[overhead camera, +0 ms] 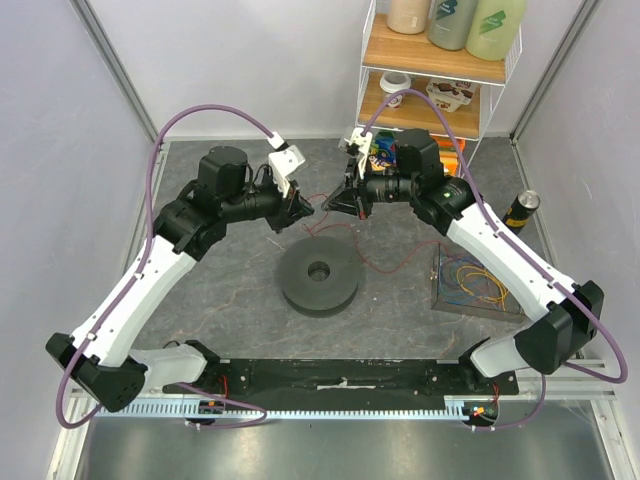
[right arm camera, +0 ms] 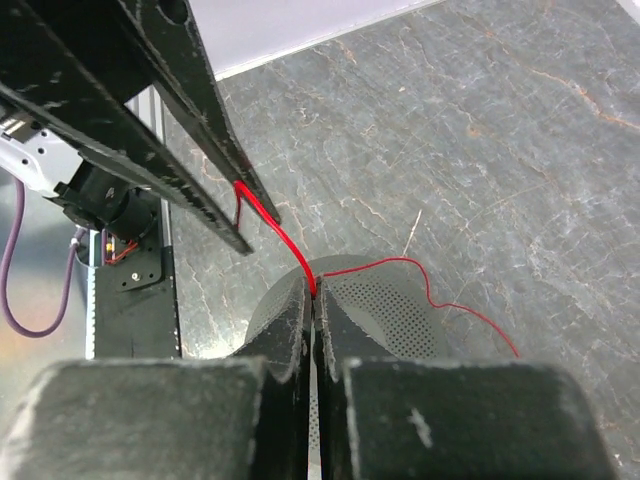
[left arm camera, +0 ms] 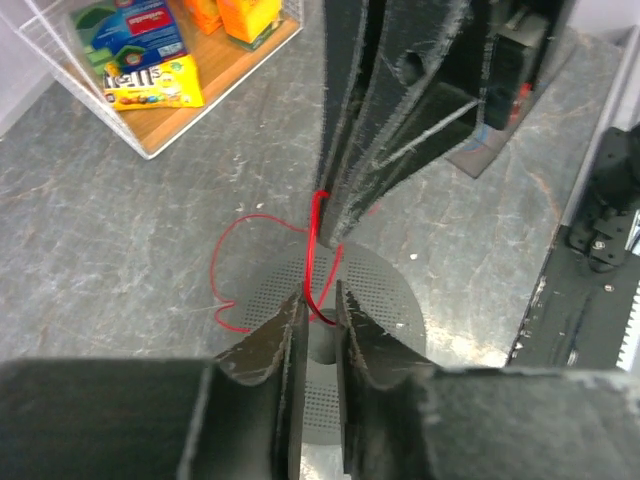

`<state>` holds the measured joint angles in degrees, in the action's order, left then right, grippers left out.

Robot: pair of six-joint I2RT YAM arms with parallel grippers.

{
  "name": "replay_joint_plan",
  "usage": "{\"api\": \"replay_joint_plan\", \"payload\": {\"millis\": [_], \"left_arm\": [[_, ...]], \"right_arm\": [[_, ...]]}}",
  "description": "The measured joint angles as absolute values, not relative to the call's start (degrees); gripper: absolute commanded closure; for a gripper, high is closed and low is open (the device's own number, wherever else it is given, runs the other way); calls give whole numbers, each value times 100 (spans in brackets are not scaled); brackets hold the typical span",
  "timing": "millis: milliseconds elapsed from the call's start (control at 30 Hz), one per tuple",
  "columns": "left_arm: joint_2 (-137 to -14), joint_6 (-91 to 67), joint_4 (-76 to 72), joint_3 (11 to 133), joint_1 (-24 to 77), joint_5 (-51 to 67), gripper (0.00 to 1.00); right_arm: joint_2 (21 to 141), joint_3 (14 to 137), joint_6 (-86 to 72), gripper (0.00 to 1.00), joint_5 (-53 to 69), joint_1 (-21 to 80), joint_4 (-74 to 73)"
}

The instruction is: Wrap the cables

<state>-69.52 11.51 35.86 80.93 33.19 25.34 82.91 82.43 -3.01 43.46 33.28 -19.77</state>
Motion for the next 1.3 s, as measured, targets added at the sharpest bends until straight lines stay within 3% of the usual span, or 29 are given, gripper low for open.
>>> {"api": "replay_joint_plan", "payload": {"millis": [133,400,633,1000,1300], "left_arm": [[-6805,1063,3597,8051,3039,3105,48],[-6742,1520,4115,8543,1905,4101,44],[-6873,1962,4624,8980,1986,4805,56],[-7413,2069,5277,9059,2383,5159,65],[-7467,2165,5625,9059,2528,5172,88]], "right_arm": [[8237,8250,-30,100,4351,3328,-2071],[8184,8514,897,100,4377,3328,-2926],[8246,8816,1479,100,4357,3417,-3573],[8420,9172,2248,100,3972,3903,-4259],[8462,9349,2532,100,3717,4077,-4521]]}}
